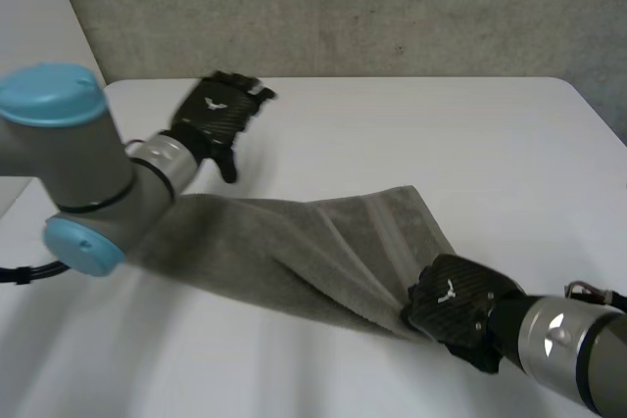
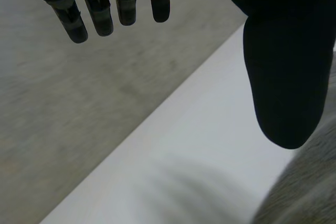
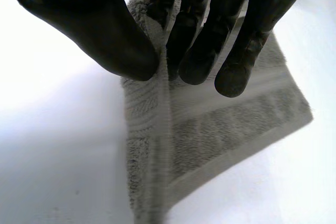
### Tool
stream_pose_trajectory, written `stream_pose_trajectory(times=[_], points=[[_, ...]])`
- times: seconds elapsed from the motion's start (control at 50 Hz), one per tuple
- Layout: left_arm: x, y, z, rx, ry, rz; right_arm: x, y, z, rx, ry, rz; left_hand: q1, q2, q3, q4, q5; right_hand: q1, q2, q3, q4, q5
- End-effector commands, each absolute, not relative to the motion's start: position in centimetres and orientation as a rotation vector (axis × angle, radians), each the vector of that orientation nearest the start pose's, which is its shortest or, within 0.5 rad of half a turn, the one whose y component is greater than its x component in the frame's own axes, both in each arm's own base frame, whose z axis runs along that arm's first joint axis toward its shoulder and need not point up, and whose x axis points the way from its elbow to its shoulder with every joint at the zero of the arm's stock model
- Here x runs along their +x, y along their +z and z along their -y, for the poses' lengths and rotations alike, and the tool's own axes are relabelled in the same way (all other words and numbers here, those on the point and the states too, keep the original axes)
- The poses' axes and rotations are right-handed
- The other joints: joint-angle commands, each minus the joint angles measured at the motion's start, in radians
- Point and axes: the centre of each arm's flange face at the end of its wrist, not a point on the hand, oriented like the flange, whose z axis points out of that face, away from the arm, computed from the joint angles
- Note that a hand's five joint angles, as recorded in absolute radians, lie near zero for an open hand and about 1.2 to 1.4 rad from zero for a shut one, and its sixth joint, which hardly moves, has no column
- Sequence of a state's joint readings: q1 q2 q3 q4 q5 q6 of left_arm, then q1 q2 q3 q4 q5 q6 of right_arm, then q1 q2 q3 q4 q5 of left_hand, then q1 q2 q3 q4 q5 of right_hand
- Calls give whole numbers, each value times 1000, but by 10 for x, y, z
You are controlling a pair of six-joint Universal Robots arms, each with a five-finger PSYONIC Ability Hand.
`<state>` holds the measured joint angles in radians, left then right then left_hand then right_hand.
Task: Fold the laundry
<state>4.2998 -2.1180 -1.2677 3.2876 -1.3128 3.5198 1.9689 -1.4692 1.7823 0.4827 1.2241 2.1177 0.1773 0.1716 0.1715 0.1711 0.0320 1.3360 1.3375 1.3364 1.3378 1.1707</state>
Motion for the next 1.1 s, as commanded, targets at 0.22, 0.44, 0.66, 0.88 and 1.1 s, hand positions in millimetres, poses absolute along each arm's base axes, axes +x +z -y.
stream_pose_trajectory(times=[0.22, 0.44, 0.66, 0.88, 1.1], points=[[-382, 147, 271, 1761, -2120, -2281, 234, 182, 130, -1937, -1203, -1947, 104, 109, 109, 110, 74, 60, 59, 60, 58, 51], [-379, 125, 264, 2020, -1867, -2032, 224, 192, 143, -1890, -1332, -1991, 127, 133, 133, 133, 98, 60, 59, 60, 58, 51], [-378, 128, 265, 2046, -1841, -1978, 215, 204, 153, -1830, -1430, -1991, 356, 361, 361, 362, 326, 60, 59, 60, 58, 51], [-376, 134, 265, 2041, -1838, -1981, 209, 204, 161, -1795, -1445, -2033, 744, 749, 749, 750, 714, 60, 59, 60, 58, 51], [-373, 129, 269, 2011, -1814, -1997, 209, 206, 163, -1790, -1460, -2033, 718, 723, 723, 724, 688, 60, 59, 60, 58, 51]])
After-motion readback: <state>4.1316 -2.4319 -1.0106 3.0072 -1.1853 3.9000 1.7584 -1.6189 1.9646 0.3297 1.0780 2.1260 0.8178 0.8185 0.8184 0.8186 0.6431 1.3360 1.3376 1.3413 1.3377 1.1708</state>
